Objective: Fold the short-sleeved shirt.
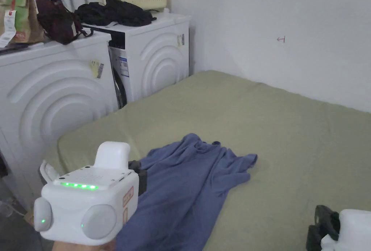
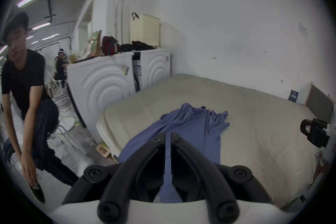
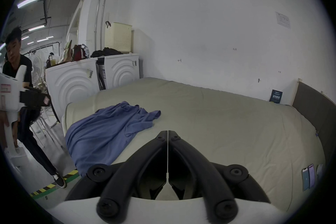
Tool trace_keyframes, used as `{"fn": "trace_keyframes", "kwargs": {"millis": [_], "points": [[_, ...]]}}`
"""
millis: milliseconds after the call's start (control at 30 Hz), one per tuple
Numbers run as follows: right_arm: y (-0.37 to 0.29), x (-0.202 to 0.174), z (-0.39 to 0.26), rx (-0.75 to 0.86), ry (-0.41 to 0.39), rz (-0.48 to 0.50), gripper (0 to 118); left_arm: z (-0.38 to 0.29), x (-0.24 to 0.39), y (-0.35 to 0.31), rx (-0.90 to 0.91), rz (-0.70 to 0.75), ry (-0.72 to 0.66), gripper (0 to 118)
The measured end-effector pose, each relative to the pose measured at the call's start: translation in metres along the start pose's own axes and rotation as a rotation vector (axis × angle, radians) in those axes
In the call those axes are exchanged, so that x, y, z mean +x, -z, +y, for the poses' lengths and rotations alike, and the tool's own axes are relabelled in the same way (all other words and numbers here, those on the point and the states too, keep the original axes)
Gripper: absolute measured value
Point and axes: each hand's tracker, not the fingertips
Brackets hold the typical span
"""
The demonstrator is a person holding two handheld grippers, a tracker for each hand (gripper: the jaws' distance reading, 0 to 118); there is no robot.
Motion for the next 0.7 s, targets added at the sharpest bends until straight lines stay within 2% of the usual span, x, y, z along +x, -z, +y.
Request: {"fn": "trace_keyframes", "kwargs": {"millis": [100,267,433,467,533,567,633,700], "points": [[0.005,0.006,-0.011,-0.042,0.001,0.004,1,-0.002,0.009,0.059,-0.123,-0.063,0.005,6],[0.018,0.014,-0.036,-0.113,-0.005,-0.015,1,-0.016,0.023,0.168,-0.386,-0.125,0.098,6],[0.034,0.019,-0.061,-0.177,0.032,-0.02,1,-0.034,0.028,0.231,-0.566,-0.136,0.066,8],[0.037,0.02,-0.066,-0.186,0.033,-0.024,1,-0.035,0.03,0.238,-0.561,-0.126,0.077,28],[0.041,0.023,-0.073,-0.21,0.049,-0.02,1,-0.034,0.033,0.246,-0.587,-0.138,0.133,113],[0.042,0.024,-0.077,-0.225,0.061,-0.016,1,-0.037,0.035,0.249,-0.638,-0.144,0.132,114],[0.044,0.026,-0.082,-0.245,0.079,0.002,1,-0.038,0.035,0.249,-0.58,-0.126,0.129,114],[0.045,0.025,-0.087,-0.255,0.076,-0.006,1,-0.037,0.038,0.256,-0.587,-0.099,0.184,115]]}}
